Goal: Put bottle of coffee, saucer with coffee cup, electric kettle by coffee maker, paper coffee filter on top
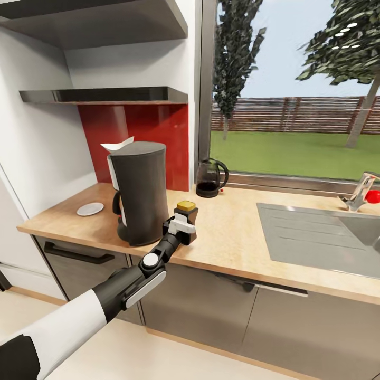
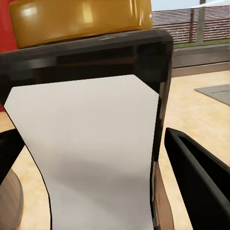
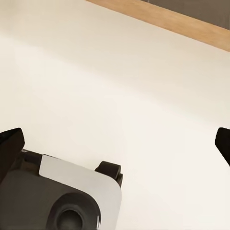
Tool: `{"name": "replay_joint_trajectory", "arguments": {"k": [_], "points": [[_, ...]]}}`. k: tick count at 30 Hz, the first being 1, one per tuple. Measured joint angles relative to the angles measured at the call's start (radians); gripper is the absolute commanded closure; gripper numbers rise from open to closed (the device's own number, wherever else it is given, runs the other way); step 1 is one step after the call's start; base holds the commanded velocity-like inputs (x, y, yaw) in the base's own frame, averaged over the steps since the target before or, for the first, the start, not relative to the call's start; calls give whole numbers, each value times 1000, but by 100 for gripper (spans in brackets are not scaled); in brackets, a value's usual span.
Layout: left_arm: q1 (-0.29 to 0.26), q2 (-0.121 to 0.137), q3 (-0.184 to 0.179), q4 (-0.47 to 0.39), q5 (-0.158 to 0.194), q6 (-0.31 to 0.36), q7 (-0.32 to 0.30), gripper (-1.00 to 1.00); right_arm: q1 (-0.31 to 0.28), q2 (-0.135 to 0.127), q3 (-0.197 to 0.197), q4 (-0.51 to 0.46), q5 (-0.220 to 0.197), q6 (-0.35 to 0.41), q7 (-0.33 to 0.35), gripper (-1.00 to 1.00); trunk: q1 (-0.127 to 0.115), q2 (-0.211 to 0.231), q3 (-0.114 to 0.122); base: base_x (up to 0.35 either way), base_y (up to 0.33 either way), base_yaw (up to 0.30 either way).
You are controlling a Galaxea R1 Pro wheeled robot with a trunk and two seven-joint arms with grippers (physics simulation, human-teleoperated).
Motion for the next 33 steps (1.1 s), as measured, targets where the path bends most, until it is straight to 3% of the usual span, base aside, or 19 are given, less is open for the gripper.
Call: {"name": "replay_joint_trajectory", "arguments": {"k": [19,33], "points": [[0,0,0,0,1,0,0,100,0,0,0,0,0,0,0,-100,46,-84,-38,0,0,0],[0,0,0,0,0,0,0,100,0,0,0,0,0,0,0,-100,58,-105,-47,0,0,0]]}}
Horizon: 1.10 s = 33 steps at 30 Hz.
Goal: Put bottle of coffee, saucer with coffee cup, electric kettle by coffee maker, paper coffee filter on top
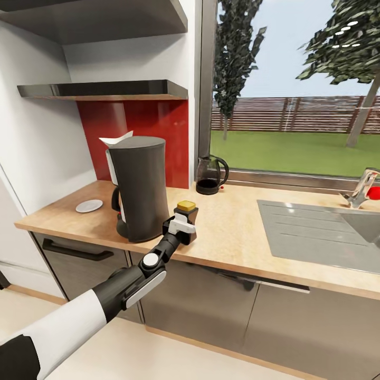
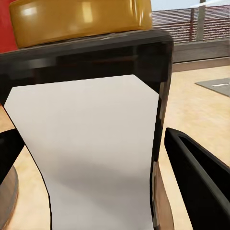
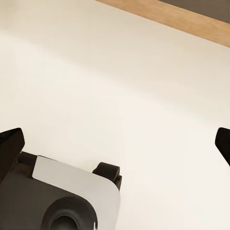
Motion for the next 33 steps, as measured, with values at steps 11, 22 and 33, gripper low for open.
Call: {"name": "replay_joint_trajectory", "arguments": {"k": [11,22,33], "points": [[2,-8,1,2,0,-1,0,100,1,-3,-2,2,-3,-1,4,-100,0,0,0,0,0,0],[3,-13,2,2,0,-1,0,100,1,-3,-2,1,-3,-1,3,-100,0,0,0,0,0,0],[3,-20,3,6,0,-2,0,100,2,-4,-2,0,-3,-1,3,-100,0,0,0,39,37,0]]}}
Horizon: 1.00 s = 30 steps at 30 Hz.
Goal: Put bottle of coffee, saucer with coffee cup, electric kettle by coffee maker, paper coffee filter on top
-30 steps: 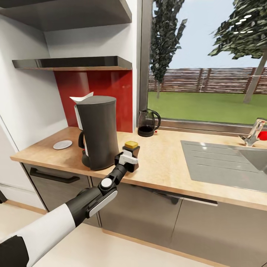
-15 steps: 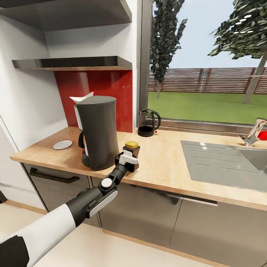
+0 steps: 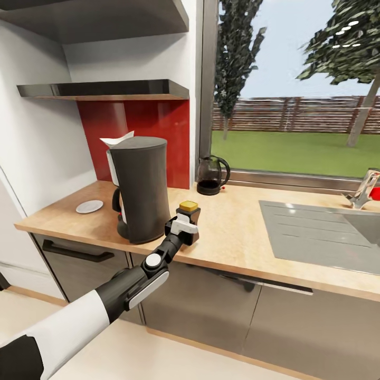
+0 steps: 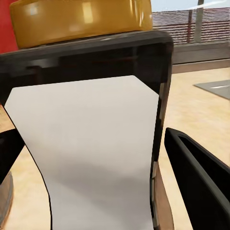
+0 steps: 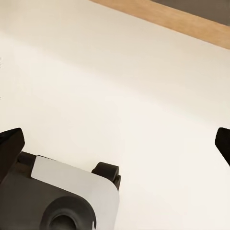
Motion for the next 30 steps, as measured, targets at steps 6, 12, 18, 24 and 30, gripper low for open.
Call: {"name": "replay_joint_trajectory", "arguments": {"k": [6,12,18,24,30], "points": [[0,0,1,0,0,0,0,100,0,1,0,0,0,0,0,-100,0,0,0,67,63,0],[0,0,0,0,0,0,0,100,0,0,0,0,0,0,0,-100,0,0,0,44,55,0],[0,0,0,0,0,0,0,100,0,0,0,0,0,0,0,-100,0,0,0,43,49,0],[0,0,0,0,0,0,0,100,0,0,0,0,0,0,0,-100,0,0,0,40,40,0],[0,0,1,0,0,0,0,100,0,0,0,0,0,0,0,-100,0,0,0,54,3,0]]}}
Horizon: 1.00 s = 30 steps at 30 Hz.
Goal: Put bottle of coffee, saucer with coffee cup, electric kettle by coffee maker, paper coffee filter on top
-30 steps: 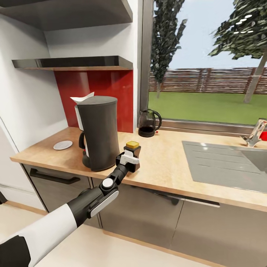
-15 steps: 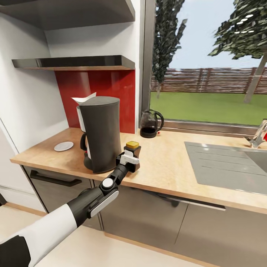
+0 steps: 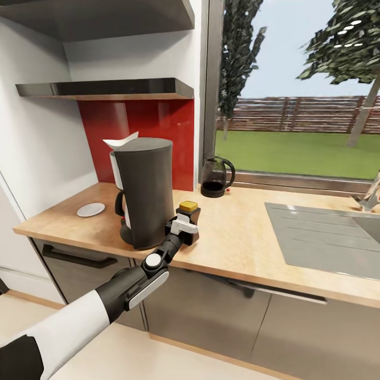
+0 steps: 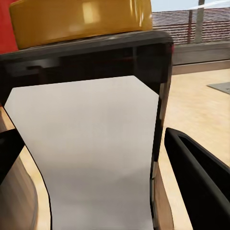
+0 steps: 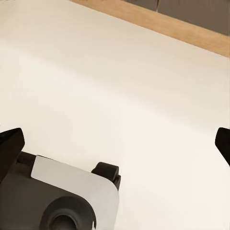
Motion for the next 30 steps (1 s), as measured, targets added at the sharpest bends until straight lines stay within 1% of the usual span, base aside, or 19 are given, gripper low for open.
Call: {"name": "replay_joint_trajectory", "arguments": {"k": [10,26,28,30], "points": [[0,0,1,0,0,0,0,100,0,0,0,0,0,0,0,-100,0,0,0,39,0,0],[0,0,-1,-1,0,0,0,100,0,0,0,0,0,0,0,-100,0,0,0,3,0,0],[0,0,-1,-1,1,0,0,100,0,0,0,0,0,0,0,-100,8,-14,-6,0,0,0],[0,0,-1,-2,0,0,0,100,0,0,0,0,0,0,0,-100,8,-14,-6,0,0,0]]}}
